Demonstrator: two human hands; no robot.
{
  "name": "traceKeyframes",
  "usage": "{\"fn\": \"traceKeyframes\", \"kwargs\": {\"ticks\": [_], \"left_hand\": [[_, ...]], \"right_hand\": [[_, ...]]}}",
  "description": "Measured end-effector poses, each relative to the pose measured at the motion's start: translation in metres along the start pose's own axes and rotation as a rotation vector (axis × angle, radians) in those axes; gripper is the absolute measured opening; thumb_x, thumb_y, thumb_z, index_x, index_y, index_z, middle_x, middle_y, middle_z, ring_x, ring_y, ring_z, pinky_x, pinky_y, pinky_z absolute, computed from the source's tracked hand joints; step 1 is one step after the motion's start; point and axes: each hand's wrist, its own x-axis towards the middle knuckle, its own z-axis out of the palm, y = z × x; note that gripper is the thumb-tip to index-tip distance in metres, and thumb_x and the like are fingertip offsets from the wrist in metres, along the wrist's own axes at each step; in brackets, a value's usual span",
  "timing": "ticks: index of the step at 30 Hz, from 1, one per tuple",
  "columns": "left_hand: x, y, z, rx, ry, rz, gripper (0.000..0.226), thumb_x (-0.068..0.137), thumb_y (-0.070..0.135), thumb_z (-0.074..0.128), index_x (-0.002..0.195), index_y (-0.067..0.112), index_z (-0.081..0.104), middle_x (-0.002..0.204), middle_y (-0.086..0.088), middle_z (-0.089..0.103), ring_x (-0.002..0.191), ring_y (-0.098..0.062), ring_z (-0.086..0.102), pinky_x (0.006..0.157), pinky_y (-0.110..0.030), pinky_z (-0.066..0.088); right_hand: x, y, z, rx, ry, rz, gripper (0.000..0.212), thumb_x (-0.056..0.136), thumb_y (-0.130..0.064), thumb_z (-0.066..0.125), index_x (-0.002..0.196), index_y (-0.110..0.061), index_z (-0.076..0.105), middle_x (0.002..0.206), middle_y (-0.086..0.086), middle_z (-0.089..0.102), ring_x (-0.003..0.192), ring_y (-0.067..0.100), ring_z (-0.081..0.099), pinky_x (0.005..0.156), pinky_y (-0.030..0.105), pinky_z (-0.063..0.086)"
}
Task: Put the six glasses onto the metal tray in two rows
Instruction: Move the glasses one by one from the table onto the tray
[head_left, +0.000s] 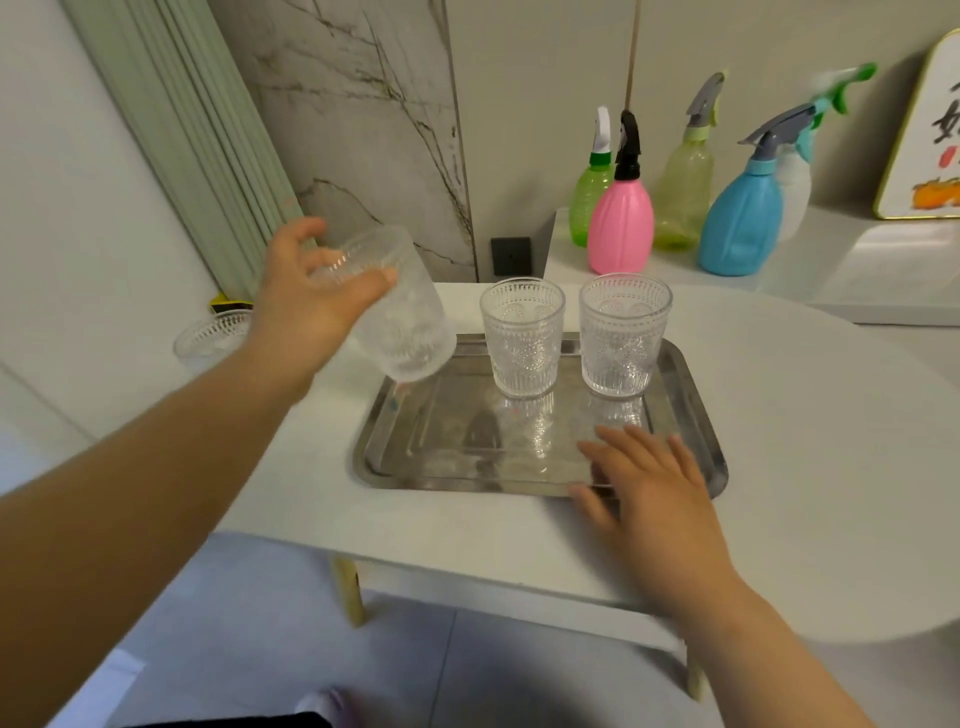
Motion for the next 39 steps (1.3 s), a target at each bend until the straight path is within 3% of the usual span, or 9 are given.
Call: {"fn": "traceKeyframes", "kwargs": {"ticks": [2,4,8,19,25,32,35,37,39], "left_hand": [[-0.019,-0.009,0.0,-0.014,-0.037,-0.013,0.067,0.067,0.024,0.072,0.123,0.025,0.035,0.119,-0.004,0.048,0.105,-0.018,0.051,0.08,-0.026,0.044],[-0.032,-0.016,0.003,-0.024,-0.085,0.0,0.066,0.065,0.019,0.074,0.117,0.028,0.036,0.116,-0.002,0.047,0.102,-0.016,0.051,0.075,-0.019,0.041],[-0.04,-0.023,0.017,-0.048,-0.122,-0.014,0.07,0.062,0.016,0.076,0.119,0.026,0.035,0.116,-0.003,0.045,0.104,-0.017,0.05,0.085,-0.029,0.04],[-0.024,-0.035,0.055,0.068,-0.133,-0.058,0.076,0.06,0.025,0.077,0.121,0.026,0.033,0.113,0.003,0.04,0.105,-0.014,0.043,0.087,-0.027,0.035],[-0.01,-0.038,0.068,0.094,-0.098,-0.086,0.075,0.064,0.025,0.075,0.124,0.023,0.031,0.129,-0.008,0.043,0.106,-0.014,0.042,0.086,-0.024,0.033],[-0.002,-0.042,0.072,0.093,-0.131,-0.093,0.082,0.069,0.025,0.071,0.134,0.02,0.021,0.139,-0.009,0.036,0.123,-0.019,0.035,0.091,-0.022,0.027],[-0.007,-0.044,0.063,0.085,-0.174,-0.076,0.089,0.07,0.028,0.071,0.137,0.021,0.014,0.145,-0.008,0.029,0.13,-0.02,0.03,0.102,-0.029,0.026],[-0.012,-0.046,0.051,0.076,-0.131,-0.047,0.082,0.072,0.029,0.068,0.136,0.02,0.019,0.144,-0.005,0.031,0.127,-0.016,0.032,0.101,-0.028,0.026],[-0.016,-0.05,0.033,0.084,0.015,0.0,0.064,0.075,0.026,0.065,0.13,0.016,0.033,0.132,-0.004,0.043,0.114,-0.01,0.04,0.094,-0.023,0.03]], "right_hand": [[-0.001,0.012,-0.003,0.015,0.038,0.072,0.041,0.084,-0.03,0.058,0.123,-0.016,0.051,0.141,0.007,0.043,0.134,0.023,0.028,0.109,0.033,0.005],[0.0,0.019,-0.005,0.046,0.074,0.156,0.044,0.084,-0.028,0.058,0.125,-0.013,0.048,0.144,0.011,0.036,0.135,0.026,0.025,0.11,0.035,0.007],[0.002,0.024,-0.005,0.057,0.079,0.238,0.047,0.084,-0.028,0.057,0.126,-0.012,0.044,0.145,0.016,0.032,0.136,0.029,0.022,0.111,0.042,0.012],[0.004,0.031,-0.001,0.111,0.106,0.206,0.048,0.083,-0.026,0.059,0.126,-0.009,0.045,0.143,0.017,0.037,0.136,0.029,0.022,0.11,0.039,0.016],[0.004,0.032,0.002,0.045,0.086,0.192,0.048,0.086,-0.034,0.052,0.129,-0.016,0.041,0.147,0.01,0.031,0.138,0.025,0.015,0.111,0.039,0.008],[0.003,0.032,0.003,0.035,0.078,0.191,0.047,0.087,-0.037,0.049,0.13,-0.019,0.041,0.148,0.006,0.03,0.139,0.022,0.01,0.111,0.037,0.002],[0.004,0.029,0.005,0.021,0.104,0.182,0.046,0.086,-0.034,0.052,0.127,-0.016,0.044,0.146,0.009,0.034,0.139,0.024,0.015,0.111,0.039,0.003],[0.004,0.025,0.007,0.002,0.11,0.15,0.045,0.084,-0.035,0.055,0.125,-0.016,0.048,0.144,0.009,0.037,0.138,0.026,0.018,0.111,0.041,0.003],[0.004,0.021,0.009,-0.027,0.083,0.113,0.047,0.083,-0.041,0.054,0.124,-0.019,0.049,0.144,0.005,0.038,0.137,0.024,0.02,0.11,0.04,0.002]]}}
